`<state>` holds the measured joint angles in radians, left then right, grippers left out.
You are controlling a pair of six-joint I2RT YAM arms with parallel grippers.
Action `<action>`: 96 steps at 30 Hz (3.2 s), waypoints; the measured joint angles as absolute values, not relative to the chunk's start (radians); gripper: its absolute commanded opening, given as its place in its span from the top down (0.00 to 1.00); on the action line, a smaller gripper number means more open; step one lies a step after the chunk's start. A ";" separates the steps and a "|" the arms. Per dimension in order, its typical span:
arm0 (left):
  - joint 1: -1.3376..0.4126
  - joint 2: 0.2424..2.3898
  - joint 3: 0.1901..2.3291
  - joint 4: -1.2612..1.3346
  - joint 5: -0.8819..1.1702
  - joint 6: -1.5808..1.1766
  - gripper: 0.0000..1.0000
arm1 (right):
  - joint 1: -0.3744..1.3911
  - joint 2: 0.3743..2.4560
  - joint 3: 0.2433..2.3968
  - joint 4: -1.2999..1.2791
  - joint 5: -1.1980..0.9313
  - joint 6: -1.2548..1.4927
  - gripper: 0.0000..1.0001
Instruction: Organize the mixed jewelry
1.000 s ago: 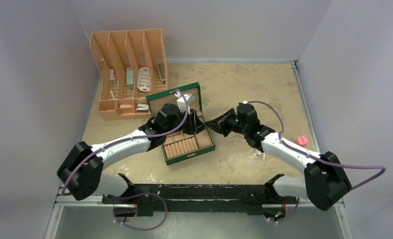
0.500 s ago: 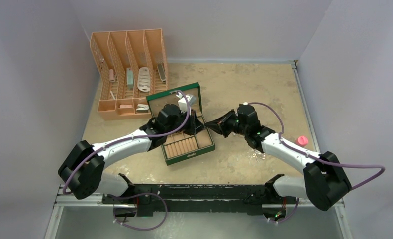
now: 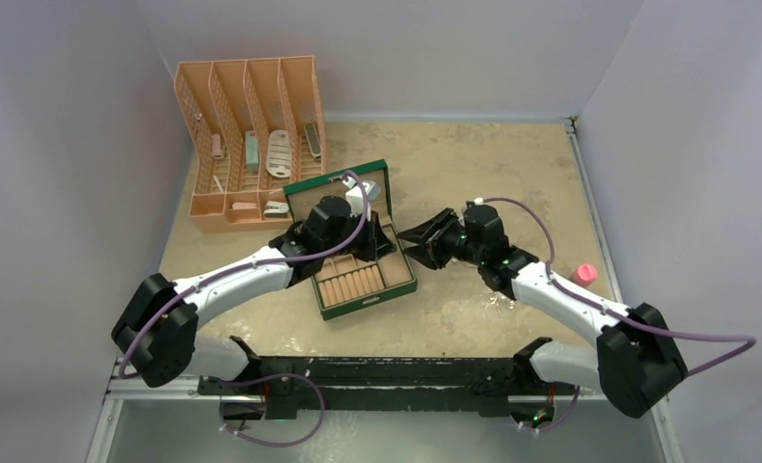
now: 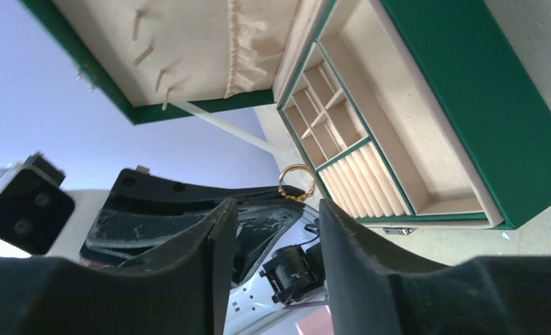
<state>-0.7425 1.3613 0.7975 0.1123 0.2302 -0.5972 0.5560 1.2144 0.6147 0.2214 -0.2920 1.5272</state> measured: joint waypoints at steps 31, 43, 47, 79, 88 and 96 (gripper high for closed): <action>-0.557 1.217 1.110 -0.983 0.351 -0.761 1.00 | 0.556 1.001 0.403 0.202 -0.152 1.117 0.44; -0.557 1.165 0.976 -0.971 0.252 -0.850 1.00 | 0.568 0.999 0.222 0.411 -0.204 1.092 0.46; -0.557 1.163 0.946 -0.945 0.237 -0.865 1.00 | 0.598 0.999 0.201 0.472 -0.217 1.080 0.46; -0.557 1.212 0.831 -0.805 0.145 -0.910 1.00 | 0.680 0.987 0.192 0.531 -0.173 1.046 0.47; -0.557 1.232 0.826 -0.777 0.152 -0.907 1.00 | 0.680 0.987 0.192 0.522 -0.167 1.042 0.47; -0.557 1.235 0.818 -0.778 0.146 -0.907 1.00 | 0.680 0.987 0.192 0.513 -0.165 1.038 0.47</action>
